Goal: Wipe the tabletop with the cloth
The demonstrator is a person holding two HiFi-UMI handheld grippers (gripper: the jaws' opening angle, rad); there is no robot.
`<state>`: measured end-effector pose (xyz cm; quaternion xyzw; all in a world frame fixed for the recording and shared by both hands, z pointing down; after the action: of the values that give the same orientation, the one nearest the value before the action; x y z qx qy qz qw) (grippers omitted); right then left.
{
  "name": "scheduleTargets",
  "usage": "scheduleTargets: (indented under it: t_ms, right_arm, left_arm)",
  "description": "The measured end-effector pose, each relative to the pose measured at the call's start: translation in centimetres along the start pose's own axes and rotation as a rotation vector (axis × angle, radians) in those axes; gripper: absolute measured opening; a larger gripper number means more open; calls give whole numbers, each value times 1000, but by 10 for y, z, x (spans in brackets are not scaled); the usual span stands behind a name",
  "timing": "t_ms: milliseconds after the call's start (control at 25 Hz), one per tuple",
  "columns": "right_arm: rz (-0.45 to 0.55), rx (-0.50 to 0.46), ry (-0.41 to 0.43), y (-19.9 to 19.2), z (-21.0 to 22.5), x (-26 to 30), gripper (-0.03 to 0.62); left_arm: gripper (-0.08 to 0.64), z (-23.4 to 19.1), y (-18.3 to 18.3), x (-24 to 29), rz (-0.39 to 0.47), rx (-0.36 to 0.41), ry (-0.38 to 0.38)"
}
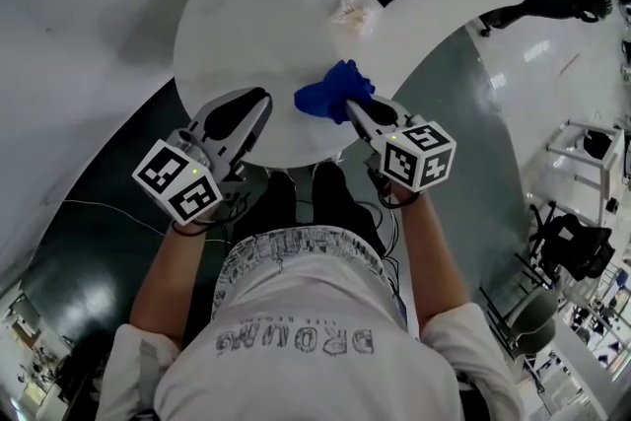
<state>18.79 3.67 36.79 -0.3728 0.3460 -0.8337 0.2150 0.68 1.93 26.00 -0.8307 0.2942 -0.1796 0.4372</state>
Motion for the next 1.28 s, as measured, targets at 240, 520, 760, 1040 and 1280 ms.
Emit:
scheduleTargets:
  t_ms: [240, 520, 760, 1040, 1280]
  right_arm:
    - [79, -27, 33, 44, -20, -4, 41]
    - [160, -59, 71, 81, -51, -17, 41]
    - [229, -93, 97, 107, -74, -26, 41]
    - [282, -108, 121, 122, -87, -28, 41]
    - [282, -103, 127, 123, -93, -29, 41]
  left_arm:
    - [60, 5, 18, -7, 40, 18, -1]
    - [60, 18, 34, -21, 64, 53, 1]
    - [60, 21, 49, -32, 79, 96, 9]
    - [57, 19, 62, -42, 101, 123, 25]
    - [52, 17, 69, -48, 119, 141, 44]
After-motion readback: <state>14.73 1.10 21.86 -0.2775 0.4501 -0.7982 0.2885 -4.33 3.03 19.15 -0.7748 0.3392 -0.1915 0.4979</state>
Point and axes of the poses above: the fingertips, and each gripper's own axes: x forward along the fingers, z to its right, y out of its top, the point moved 3 cm from there along -x, backward along the fingers, and after that the axes turned 7 degrees about z, right-handed, at the moved point
